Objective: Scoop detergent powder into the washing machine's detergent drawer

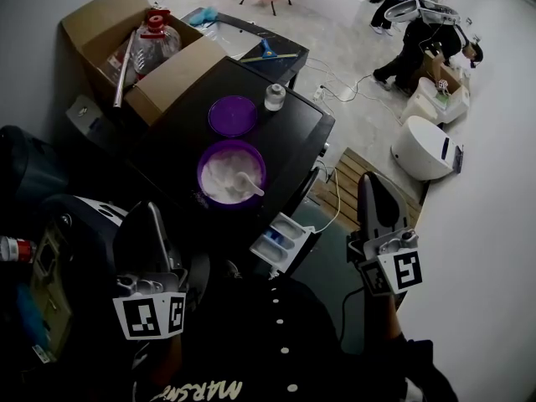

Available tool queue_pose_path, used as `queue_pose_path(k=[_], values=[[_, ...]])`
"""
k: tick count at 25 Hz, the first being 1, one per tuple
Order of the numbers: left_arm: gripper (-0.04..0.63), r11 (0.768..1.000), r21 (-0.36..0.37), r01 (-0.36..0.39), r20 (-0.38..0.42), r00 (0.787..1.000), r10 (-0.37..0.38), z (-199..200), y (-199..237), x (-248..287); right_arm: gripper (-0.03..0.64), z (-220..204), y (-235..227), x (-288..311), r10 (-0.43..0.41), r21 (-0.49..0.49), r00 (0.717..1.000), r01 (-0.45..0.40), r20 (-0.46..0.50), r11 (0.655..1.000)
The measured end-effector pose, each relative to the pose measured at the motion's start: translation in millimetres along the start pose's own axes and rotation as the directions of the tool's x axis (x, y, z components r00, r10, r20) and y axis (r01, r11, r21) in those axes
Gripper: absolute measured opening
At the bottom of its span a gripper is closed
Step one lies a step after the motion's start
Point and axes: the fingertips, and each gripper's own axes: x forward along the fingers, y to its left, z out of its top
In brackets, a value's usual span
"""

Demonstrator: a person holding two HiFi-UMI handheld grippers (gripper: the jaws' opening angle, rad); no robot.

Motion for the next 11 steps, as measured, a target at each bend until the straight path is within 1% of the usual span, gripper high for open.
queue_pose_path(k=[5, 11], values=[[0.014, 1.0, 0.006, 0.0, -0.006, 1.0, 0.0, -0.8, -1.7, 0.7, 0.028, 6.6, 3.6, 4.3, -0.001, 0.0, 1.0, 0.001, 0.009, 1.0], [0.015, 1.0, 0.002, 0.002, -0.008, 1.0, -0.002, -4.3, -2.1, 1.9, 0.028, -9.9, -4.7, -3.2, 0.004, -0.013, 1.0, -0.005, -0.022, 1.0]])
